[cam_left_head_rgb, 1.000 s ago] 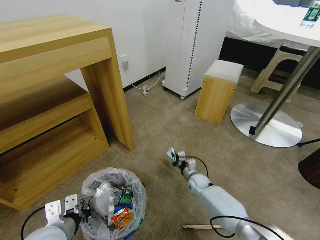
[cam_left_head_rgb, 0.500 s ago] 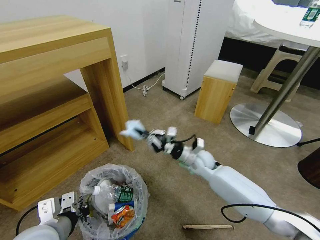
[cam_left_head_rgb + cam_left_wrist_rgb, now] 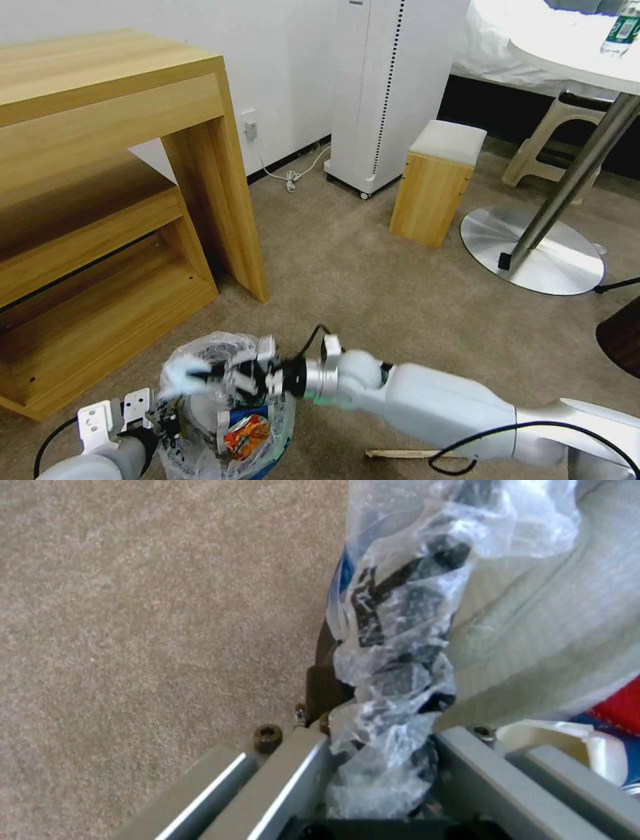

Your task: Pick up the trash bin and place the garbage on the floor into it.

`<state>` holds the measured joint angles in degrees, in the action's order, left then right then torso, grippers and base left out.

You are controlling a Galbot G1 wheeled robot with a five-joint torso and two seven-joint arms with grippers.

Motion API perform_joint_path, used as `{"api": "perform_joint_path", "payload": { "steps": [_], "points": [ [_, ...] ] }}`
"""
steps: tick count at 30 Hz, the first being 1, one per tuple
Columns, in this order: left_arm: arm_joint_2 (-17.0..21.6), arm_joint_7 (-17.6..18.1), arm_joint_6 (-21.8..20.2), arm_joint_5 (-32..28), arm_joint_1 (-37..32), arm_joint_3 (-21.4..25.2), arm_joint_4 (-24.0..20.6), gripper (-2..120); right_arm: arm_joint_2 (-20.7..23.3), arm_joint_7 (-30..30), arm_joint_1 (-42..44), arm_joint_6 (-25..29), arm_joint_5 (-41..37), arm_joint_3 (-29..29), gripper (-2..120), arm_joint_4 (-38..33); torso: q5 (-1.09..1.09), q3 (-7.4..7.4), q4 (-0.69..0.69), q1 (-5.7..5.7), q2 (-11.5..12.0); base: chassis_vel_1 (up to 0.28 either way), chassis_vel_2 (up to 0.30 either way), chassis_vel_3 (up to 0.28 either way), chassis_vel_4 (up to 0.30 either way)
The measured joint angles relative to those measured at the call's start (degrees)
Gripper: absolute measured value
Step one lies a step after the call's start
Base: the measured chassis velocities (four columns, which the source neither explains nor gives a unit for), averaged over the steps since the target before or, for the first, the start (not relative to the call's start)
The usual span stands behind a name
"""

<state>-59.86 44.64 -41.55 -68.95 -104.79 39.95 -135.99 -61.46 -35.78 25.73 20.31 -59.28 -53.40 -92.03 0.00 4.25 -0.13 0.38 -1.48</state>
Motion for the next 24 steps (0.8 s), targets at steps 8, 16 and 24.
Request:
{"api": "perform_joint_path", "payload": {
  "steps": [8, 16, 24],
  "points": [
    [-1.40, -0.36, -0.17, 1.52, -0.26, -0.04, -0.06, 0, 2.76, 2.47, -0.10, 0.22, 2.18, -3.44, 3, -0.96, 0.01, 0.00, 0.00, 0.00, 0.00, 0.000, 0.000, 0.000, 0.000],
    [-2.62, -0.93, -0.43, 3.15, -0.56, -0.51, -0.11, 0, 2.61, 6.89, -0.16, -0.72, 4.21, -3.07, 32, 0.65, 0.01, 0.00, 0.00, 0.00, 0.00, 0.000, 0.000, 0.000, 0.000],
    [-2.54, -0.99, -0.50, 3.26, -0.61, -0.40, -0.09, 0, 1.85, 6.80, -0.05, -1.68, 3.94, -3.24, 57, 0.14, 0.00, 0.00, 0.00, 0.00, 0.00, 0.000, 0.000, 0.000, 0.000]
  ]
}}
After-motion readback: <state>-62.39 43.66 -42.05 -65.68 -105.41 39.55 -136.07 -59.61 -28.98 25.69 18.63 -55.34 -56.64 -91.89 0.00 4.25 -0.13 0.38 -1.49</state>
